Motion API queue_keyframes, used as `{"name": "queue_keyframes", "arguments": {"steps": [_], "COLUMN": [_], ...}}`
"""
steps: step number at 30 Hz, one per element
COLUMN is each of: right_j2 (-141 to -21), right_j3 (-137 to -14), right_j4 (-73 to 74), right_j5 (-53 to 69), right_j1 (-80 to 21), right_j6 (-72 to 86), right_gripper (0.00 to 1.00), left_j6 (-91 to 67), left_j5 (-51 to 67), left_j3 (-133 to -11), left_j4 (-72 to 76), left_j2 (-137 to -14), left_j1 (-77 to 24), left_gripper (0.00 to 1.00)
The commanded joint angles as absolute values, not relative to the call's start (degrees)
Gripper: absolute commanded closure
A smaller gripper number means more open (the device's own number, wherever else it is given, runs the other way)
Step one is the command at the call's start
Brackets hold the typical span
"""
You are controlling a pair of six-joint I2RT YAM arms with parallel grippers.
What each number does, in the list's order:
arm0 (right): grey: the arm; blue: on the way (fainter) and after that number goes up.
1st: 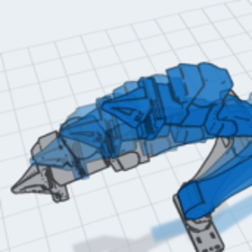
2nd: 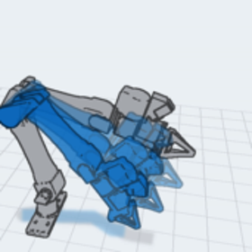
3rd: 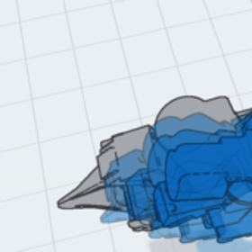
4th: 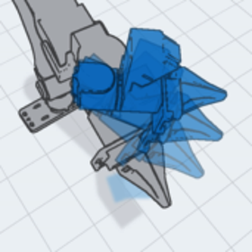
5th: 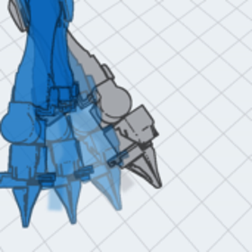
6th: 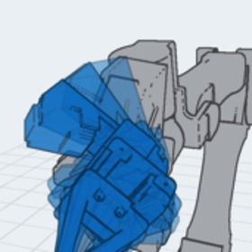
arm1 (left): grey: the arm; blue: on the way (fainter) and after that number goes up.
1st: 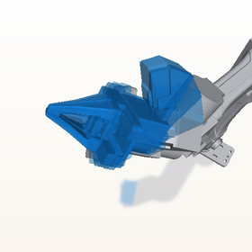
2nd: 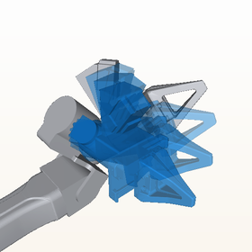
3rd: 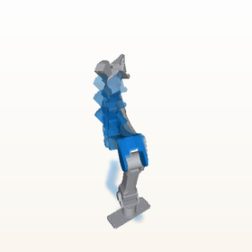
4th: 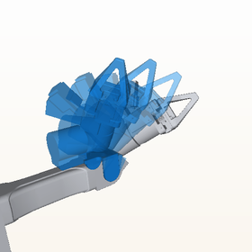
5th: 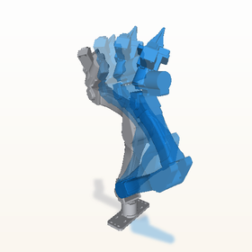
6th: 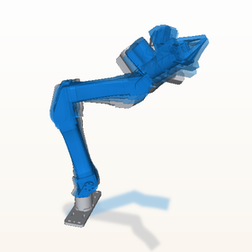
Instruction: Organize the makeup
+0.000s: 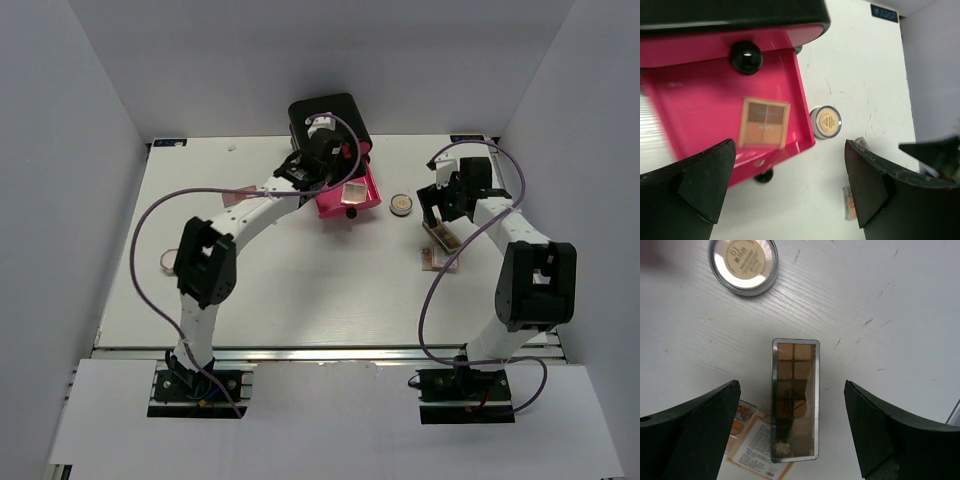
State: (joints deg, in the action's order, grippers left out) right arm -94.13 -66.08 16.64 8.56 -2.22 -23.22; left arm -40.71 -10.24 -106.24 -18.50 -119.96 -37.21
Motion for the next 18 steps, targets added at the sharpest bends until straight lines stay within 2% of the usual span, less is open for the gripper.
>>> {"name": "queue_keyframes", "arguments": {"steps": [1,5,10,18], "right_j2": [-97.64,-102.29,-107.48,-111.53], "right_j3": [-71.18,-74.7,-78.22,-78.22], "right_j4": [22.41,25.22,29.43,30.94], "right_j5": [5.63,4.75,4.92,4.48], "right_j1": [-1.76,-1.41,-1.14,-0.62], "right_j6": [-28.91,-29.18,-28.83,-28.65], "right_gripper": [0.11,0.11,0.16,0.2], "left_j6": [-30.7,-28.04,-29.62,-30.32], "left_j5": [-15.46,-19.77,-13.63,-11.51], "left_j3": [-99.43,-85.73,-78.32,-67.87], "left_j4": [-13.55,-13.7,-19.67,-23.11], "left_j2": [-106.11,-94.17,-86.41,-78.32], "left_j1": [-37.18,-33.5,-22.88,-16.26], "left_gripper": [0.02,0.02,0.02,0.02]}}
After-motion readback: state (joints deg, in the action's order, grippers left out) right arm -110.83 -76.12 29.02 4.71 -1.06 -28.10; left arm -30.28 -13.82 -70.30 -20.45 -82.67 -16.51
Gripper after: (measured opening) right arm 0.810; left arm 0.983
